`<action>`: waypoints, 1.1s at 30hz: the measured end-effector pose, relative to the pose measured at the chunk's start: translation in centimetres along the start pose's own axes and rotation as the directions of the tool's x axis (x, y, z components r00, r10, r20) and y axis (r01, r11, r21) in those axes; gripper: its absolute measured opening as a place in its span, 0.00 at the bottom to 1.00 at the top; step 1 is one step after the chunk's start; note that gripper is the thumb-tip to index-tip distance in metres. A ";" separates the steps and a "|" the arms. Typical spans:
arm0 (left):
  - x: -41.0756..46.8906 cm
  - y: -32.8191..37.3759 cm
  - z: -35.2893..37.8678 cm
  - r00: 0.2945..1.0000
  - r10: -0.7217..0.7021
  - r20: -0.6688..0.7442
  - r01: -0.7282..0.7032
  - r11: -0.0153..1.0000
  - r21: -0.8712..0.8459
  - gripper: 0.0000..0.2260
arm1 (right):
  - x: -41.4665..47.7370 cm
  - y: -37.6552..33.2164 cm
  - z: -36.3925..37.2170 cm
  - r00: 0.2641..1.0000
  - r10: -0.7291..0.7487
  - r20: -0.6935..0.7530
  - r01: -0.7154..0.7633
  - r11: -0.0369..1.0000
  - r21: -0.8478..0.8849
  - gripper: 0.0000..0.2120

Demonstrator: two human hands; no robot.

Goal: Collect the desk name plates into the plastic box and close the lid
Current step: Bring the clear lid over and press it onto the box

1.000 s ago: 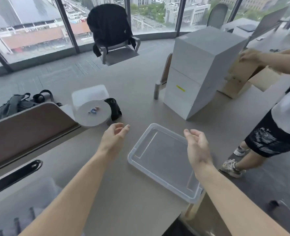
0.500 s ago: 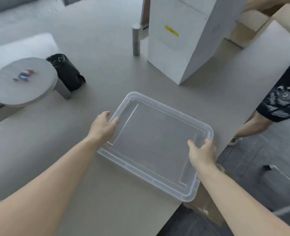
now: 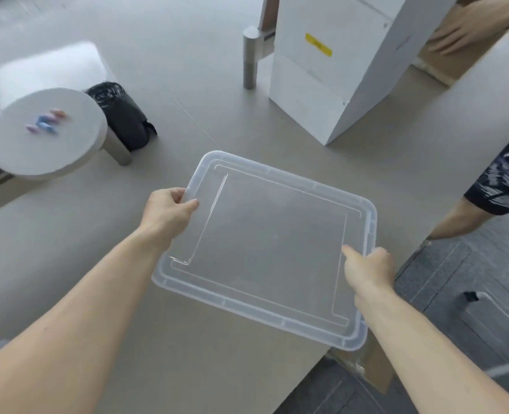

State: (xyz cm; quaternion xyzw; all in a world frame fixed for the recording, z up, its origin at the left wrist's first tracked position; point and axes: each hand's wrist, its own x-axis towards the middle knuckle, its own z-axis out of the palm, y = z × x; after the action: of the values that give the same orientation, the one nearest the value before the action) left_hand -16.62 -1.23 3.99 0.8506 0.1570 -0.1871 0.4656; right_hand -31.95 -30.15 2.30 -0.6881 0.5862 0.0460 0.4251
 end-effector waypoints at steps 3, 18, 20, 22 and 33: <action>-1.8 1.6 -4.6 0.994 0.060 -0.089 -0.066 0.996 -0.067 0.08 | -2.4 -2.4 -0.8 0.996 -0.062 0.063 0.062 0.998 0.006 0.13; -25.8 -8.9 -38.4 0.623 -0.052 -0.781 -0.057 0.992 -0.111 0.11 | -32.2 -14.6 7.3 0.472 -0.735 0.486 0.726 0.637 0.258 0.13; -29.9 -13.2 -41.4 0.556 -0.128 -0.821 -0.003 0.988 -0.156 0.10 | -37.2 -13.1 9.1 0.382 -0.734 0.562 0.761 0.595 0.260 0.14; -33.2 -16.9 -43.1 0.509 -0.177 -0.843 0.072 0.984 -0.163 0.08 | -41.2 -10.9 10.6 0.340 -0.719 0.607 0.796 0.563 0.222 0.15; -38.3 -35.2 -45.4 0.607 -0.340 -0.719 0.312 0.933 -0.178 0.06 | -50.8 1.5 16.8 0.461 -0.646 0.609 0.846 0.527 -0.082 0.15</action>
State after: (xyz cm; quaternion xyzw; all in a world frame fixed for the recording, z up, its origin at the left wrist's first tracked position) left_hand -58.08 52.10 18.49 0.8014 0.4870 0.0943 0.3343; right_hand -41.60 19.59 19.38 -0.9045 0.0601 0.1407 0.3980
